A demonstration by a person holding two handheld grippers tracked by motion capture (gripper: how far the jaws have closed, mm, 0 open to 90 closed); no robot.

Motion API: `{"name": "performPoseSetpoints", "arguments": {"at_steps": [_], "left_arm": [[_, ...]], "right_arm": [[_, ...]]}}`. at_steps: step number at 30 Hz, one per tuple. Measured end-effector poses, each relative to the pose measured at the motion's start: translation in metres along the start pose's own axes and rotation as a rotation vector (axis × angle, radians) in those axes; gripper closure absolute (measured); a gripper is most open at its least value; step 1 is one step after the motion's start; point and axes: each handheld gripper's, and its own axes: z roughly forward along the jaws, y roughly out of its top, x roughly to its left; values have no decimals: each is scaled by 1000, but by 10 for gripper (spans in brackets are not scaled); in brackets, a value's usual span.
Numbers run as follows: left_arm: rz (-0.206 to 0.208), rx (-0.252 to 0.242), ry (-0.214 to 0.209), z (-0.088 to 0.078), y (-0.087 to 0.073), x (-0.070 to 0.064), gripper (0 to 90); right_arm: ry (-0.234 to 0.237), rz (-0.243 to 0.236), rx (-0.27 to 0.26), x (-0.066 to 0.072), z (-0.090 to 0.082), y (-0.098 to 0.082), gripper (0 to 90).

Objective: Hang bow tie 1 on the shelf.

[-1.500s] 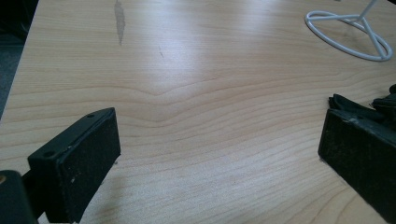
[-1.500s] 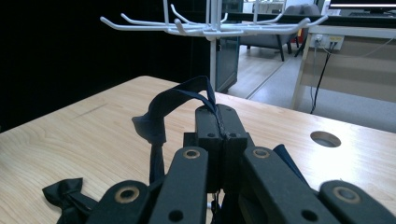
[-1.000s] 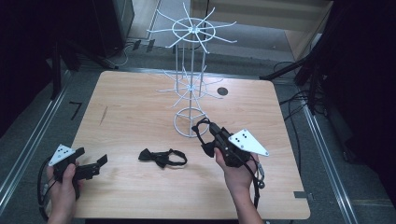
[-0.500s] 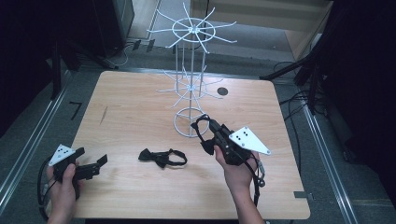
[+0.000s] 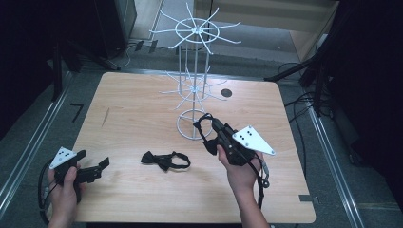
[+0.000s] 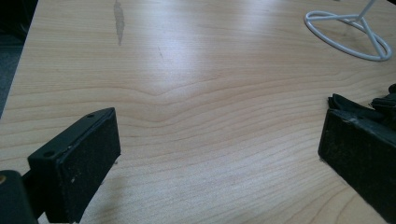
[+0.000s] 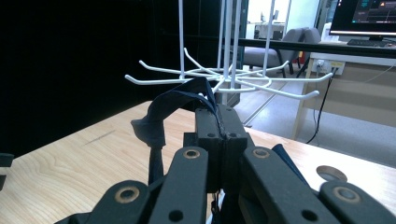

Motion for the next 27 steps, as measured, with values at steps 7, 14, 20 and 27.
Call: {"name": "performPoseSetpoints", "arguments": {"at_steps": [7,14,20,27], "left_arm": [[-1,-2,0,0,0,0,0],[1,-2,-1,0,0,1,0],[1,-3,-1,0,0,1,0],[0,-4,-2,0,0,1,0]], "right_arm": [[3,-4,-6,2,3,5,900],[-2,-2,1,-1,8,6,900],[0,14,9,-3,13,5,900],[-12,15,27,-7,24,2,900]]}}
